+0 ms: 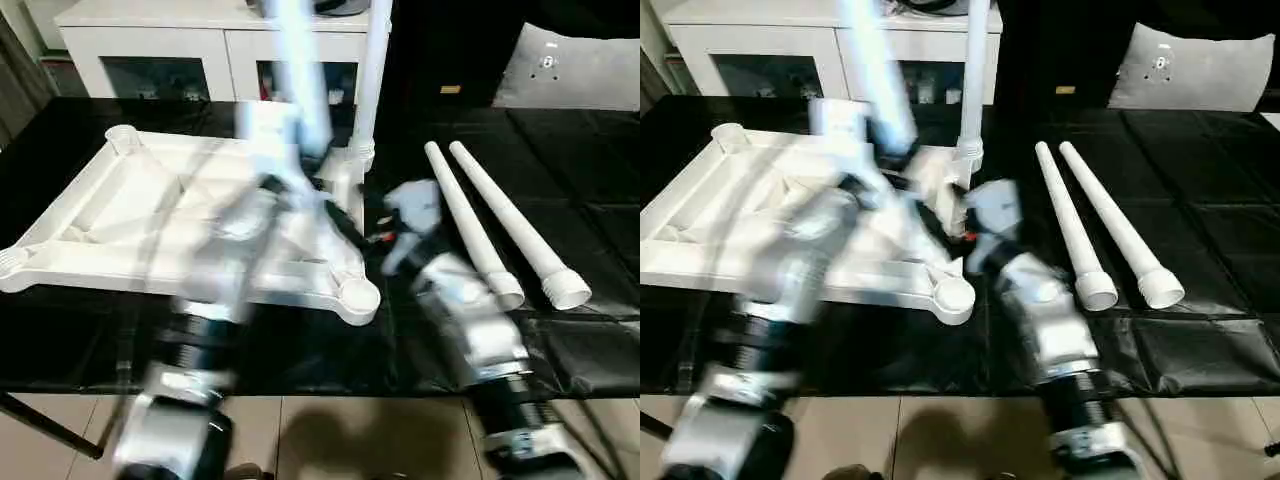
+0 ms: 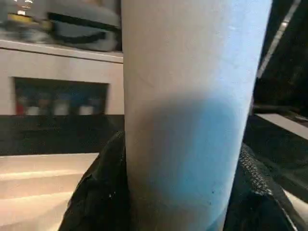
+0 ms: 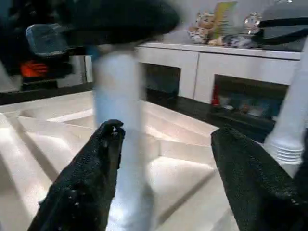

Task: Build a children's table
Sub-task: Pick table leg

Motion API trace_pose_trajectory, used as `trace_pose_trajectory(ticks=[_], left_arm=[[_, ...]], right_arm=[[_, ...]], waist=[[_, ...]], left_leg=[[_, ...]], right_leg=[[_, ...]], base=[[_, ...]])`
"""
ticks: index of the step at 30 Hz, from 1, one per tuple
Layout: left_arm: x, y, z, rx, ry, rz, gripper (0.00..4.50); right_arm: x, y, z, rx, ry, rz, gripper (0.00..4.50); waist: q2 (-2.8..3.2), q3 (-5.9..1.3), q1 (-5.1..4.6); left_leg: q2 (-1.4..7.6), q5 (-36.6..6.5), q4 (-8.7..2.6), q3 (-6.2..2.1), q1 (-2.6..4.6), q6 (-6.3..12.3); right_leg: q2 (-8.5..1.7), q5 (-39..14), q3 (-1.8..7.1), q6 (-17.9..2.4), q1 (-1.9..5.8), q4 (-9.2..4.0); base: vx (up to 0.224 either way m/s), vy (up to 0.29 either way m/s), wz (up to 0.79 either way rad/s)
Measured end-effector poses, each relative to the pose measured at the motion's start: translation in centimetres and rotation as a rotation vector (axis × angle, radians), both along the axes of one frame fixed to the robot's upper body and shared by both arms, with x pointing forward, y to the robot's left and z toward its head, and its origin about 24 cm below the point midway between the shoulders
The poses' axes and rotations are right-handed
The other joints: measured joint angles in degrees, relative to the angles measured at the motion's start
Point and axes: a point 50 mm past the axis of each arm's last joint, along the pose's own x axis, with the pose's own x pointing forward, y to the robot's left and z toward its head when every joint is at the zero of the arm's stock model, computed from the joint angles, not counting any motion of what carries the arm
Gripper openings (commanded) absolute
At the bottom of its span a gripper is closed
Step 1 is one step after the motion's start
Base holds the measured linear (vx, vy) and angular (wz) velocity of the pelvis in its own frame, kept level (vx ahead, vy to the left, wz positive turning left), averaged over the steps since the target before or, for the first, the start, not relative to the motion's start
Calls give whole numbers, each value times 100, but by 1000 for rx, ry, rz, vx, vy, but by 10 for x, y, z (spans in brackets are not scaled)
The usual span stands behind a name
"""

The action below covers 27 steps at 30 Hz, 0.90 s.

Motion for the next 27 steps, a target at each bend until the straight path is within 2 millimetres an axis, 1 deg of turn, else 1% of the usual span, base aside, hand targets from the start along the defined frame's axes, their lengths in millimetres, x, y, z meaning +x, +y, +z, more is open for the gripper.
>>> trace_pose_trajectory(ticks=[1, 2, 3, 4, 5, 6, 9, 11, 13, 17, 20, 24, 27], left_arm=[[1, 3, 0, 0, 1, 0, 183], [1, 4, 1, -5, 7, -14, 183], [1, 5, 1, -6, 10, -24, 183], [2, 6, 2, -12, 13, -35, 183], [1, 6, 2, -26, 26, -67, 183], [1, 7, 2, -42, 38, -112, 183], [-1, 11, 4, -112, 64, -214, 183], [-2, 12, 4, -158, 81, -252, 183], [-5, 10, 6, -244, 108, -338, 182], [-9, 7, 15, -347, 120, -465, 182], [-13, 5, 19, -379, 124, -531, 182], [-18, 3, 21, -365, 143, -612, 182], [-25, -1, 25, -315, 130, -702, 182]], right_arm=[[0, -3, 1, 11, 8, 4, 353], [0, -4, 3, 34, 35, 18, 365], [-1, -5, 4, 47, 52, 33, 365], [-1, -6, 4, 60, 66, 44, 381], [-1, -9, 5, 90, 93, 57, 381], [-1, -16, 7, 133, 116, 65, 386], [0, -40, 10, 204, 165, 38, 420], [0, -47, 11, 229, 183, 41, 431], [-2, -52, 9, 232, 244, 94, 445], [-7, -57, 8, 254, 339, 195, 450], [-11, -56, 15, 260, 337, 258, 450], [-14, -56, 15, 229, 357, 320, 450], [-20, -56, 22, 186, 349, 406, 450]], waist=[[0, 0, 0], [0, 0, 12], [0, 0, 22], [0, 0, 28], [1, 0, 36], [0, 0, 39], [0, 0, 39], [0, 0, 32], [0, 0, 35], [0, 0, 38], [0, 0, 47], [0, 0, 81], [0, 0, 119]], left_leg=[[0, 0, 0, 0, -1, 0], [0, 0, 1, 0, -3, 1], [0, 1, 2, 0, -3, 1], [0, 1, 4, 0, -4, 2], [-1, 0, 7, 0, -6, 2], [-1, 0, 9, 0, -7, 3], [-1, 0, 14, 0, -6, 2], [-1, 1, 15, 0, -5, 2], [-1, 2, 17, 0, -4, 4], [0, 4, 19, 0, -4, 6], [0, 4, 20, 0, -4, 6], [0, 4, 22, 0, -5, 6], [0, 3, 21, 0, -5, 6]], right_leg=[[0, 0, 0, 0, 0, 0], [0, 1, 0, -1, 0, 0], [0, 1, 0, -1, 0, 0], [-1, 1, -1, -1, 0, 0], [-2, 2, 0, -3, 0, 0], [-2, 3, 0, -4, 0, 0], [-2, 6, 0, -8, 0, 2], [-2, 6, 0, -9, 0, 7], [-2, 6, 0, -9, 0, 11], [-2, 7, -1, -9, 0, 13], [-2, 7, 0, -9, 0, 13], [-2, 7, 0, -9, 0, 12], [-2, 7, 0, -9, 0, 10]], base=[[0, 0, 0], [0, 0, 0], [0, 0, 0], [0, 0, 0], [0, 0, 0], [0, 0, 0], [0, 0, 0], [0, 0, 0], [0, 0, 0], [0, 0, 0], [0, 0, 0], [0, 0, 0], [0, 0, 0]])
